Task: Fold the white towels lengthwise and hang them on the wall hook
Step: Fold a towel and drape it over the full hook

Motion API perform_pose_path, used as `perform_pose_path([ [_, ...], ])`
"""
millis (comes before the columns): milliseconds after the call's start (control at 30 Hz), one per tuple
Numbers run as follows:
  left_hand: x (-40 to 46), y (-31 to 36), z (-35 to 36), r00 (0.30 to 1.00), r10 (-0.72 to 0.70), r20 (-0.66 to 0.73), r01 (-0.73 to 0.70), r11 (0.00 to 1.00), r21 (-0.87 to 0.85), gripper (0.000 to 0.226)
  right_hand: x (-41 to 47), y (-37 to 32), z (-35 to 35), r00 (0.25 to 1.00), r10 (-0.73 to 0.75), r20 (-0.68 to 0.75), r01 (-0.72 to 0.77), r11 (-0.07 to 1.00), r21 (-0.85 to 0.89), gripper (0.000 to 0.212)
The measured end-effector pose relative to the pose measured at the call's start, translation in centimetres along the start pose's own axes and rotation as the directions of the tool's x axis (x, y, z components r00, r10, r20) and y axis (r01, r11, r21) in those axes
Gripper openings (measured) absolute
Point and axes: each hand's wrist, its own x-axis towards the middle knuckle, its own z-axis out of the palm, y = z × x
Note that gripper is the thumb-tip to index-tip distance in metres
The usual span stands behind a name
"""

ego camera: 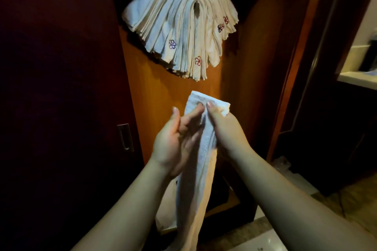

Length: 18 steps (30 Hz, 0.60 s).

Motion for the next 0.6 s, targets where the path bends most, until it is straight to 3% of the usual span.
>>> perform_pose_path([
  [33,0.2,0.5,-0.4,0.998,0.058,-0.031,-0.058,0.998,0.011,0.062,0.3,-0.4,-0.3,1.0,0.003,-0.001,-0.003,1.0,0.001,0.039],
  [100,0.7,1.3,-1.2,0.954,0.279,-0.112,-0.249,0.942,0.227,0.045,1.0,-1.1,-0.8,0.998,-0.047,0.046,0.045,0.998,0.043,0.04],
  [167,1.3,2.1,-1.7,0.845,0.506,-0.173,-0.354,0.771,0.529,0.02,1.8,-1.7,-1.2,0.988,-0.108,0.112,0.102,0.993,0.058,0.033],
  [200,1.6,2.6,-1.7,0.819,0.547,-0.173,-0.357,0.722,0.592,0.015,2.1,-2.1,-1.3,0.982,-0.125,0.139,0.119,0.992,0.053,0.035],
  [233,1.9,3.0,-1.7,0.83,0.535,-0.158,-0.352,0.721,0.597,0.016,2.4,-2.4,-1.5,0.977,-0.133,0.165,0.126,0.991,0.051,0.042],
  [300,2.7,3.7,-1.3,0.917,0.383,-0.114,-0.278,0.817,0.506,0.024,3.1,-3.2,-1.8,0.965,-0.151,0.213,0.145,0.988,0.044,0.052],
  [367,3.4,4.2,-1.2,0.972,0.231,-0.05,-0.181,0.864,0.47,0.035,3.7,-3.9,-2.0,0.947,-0.18,0.266,0.171,0.984,0.057,0.044],
  [600,4.7,4.4,0.4,0.992,0.075,0.106,-0.106,0.94,0.324,0.045,5.0,-6.4,-2.5,0.903,-0.202,0.378,0.182,0.979,0.09,0.038],
])
